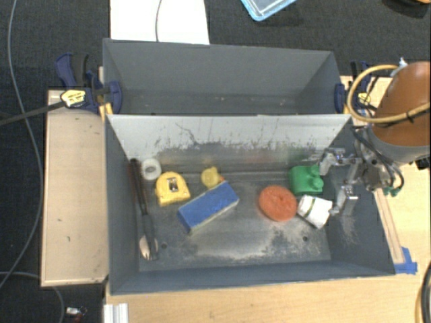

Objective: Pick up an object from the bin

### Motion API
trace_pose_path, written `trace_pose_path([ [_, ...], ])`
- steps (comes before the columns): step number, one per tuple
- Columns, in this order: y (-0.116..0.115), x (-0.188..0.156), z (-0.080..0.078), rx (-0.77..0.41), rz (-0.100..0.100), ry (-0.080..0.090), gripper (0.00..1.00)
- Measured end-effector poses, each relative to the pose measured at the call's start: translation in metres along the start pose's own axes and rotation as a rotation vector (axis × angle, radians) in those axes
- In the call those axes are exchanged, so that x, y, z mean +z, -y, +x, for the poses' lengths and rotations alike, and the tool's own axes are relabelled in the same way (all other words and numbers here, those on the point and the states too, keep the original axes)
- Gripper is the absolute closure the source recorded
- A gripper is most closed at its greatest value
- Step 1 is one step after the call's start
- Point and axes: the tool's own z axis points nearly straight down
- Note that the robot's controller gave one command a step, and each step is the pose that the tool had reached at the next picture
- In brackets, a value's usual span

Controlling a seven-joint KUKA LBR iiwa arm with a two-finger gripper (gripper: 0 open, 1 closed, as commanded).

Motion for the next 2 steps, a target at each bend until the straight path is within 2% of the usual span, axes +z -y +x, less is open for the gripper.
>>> trace_pose_path([
  [1, 0.0, -0.004, -0.002, -0.004, 0.002, 0.008, 0.0],
  [2, -0.03, 0.048, -0.01, -0.056, 0.003, 0.012, 0.0],
])
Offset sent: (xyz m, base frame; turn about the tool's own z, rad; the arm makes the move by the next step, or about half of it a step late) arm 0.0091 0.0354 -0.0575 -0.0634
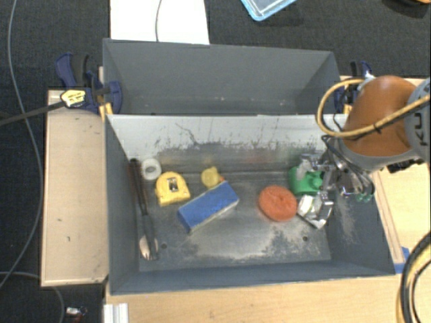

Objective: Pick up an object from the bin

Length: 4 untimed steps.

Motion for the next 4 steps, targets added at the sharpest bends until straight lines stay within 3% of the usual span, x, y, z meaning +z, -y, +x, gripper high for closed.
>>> trace_pose_path([
  [1, -0.023, 0.021, 0.002, -0.025, 0.002, 0.006, 0.0],
  [2, -0.073, 0.062, -0.031, -0.13, 0.001, 0.006, 0.0],
  [3, -0.052, 0.066, -0.031, -0.193, 0.007, 0.011, 1.0],
  [4, -0.053, 0.066, -0.031, -0.195, 0.007, 0.011, 1.0],
])
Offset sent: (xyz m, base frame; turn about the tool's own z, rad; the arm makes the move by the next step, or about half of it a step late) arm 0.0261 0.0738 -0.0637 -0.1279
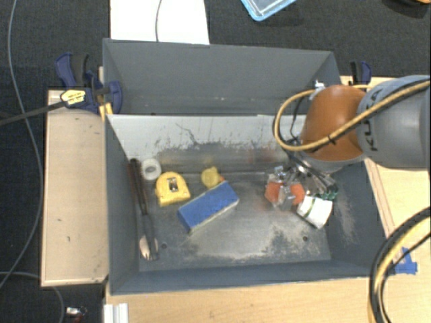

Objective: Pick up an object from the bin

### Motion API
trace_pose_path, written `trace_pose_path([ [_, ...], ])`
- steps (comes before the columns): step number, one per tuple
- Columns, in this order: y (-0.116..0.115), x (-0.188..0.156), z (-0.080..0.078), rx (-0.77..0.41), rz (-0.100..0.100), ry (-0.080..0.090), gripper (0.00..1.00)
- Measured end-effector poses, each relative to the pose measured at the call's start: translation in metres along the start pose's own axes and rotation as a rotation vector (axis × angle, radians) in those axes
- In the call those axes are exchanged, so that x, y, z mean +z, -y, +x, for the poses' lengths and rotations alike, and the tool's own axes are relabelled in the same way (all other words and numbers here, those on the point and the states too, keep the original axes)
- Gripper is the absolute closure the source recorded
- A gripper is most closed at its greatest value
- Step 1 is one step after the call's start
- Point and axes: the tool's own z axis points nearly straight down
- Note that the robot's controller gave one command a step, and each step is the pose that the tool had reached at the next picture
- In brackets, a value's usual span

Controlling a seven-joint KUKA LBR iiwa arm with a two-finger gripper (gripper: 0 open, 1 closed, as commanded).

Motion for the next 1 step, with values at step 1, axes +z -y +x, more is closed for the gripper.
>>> trace_pose_path([
  [1, -0.0025, -0.0709, 0.0074, -0.008, -0.001, -0.002, 1.0],
])
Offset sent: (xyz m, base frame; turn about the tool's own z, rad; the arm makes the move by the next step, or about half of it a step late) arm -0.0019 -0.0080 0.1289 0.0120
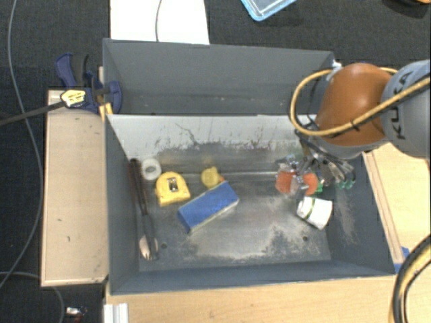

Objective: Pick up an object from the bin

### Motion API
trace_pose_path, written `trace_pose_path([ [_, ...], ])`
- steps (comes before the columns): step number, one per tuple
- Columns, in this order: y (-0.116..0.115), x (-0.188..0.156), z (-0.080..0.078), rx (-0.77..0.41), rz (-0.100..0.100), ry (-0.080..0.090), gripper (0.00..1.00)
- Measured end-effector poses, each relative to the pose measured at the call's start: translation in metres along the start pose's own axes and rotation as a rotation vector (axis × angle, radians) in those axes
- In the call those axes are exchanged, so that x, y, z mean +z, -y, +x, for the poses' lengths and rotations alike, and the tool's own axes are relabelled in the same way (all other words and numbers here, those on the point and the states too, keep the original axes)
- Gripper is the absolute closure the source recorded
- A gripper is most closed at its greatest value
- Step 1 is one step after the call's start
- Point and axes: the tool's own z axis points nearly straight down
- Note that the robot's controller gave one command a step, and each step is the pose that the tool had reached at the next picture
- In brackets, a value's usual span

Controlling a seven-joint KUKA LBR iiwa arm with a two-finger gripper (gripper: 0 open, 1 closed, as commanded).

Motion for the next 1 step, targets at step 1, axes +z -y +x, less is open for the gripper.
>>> trace_pose_path([
  [1, 0.0127, -0.0636, -0.0082, 0.023, 0.003, 0.009, 1.0],
])
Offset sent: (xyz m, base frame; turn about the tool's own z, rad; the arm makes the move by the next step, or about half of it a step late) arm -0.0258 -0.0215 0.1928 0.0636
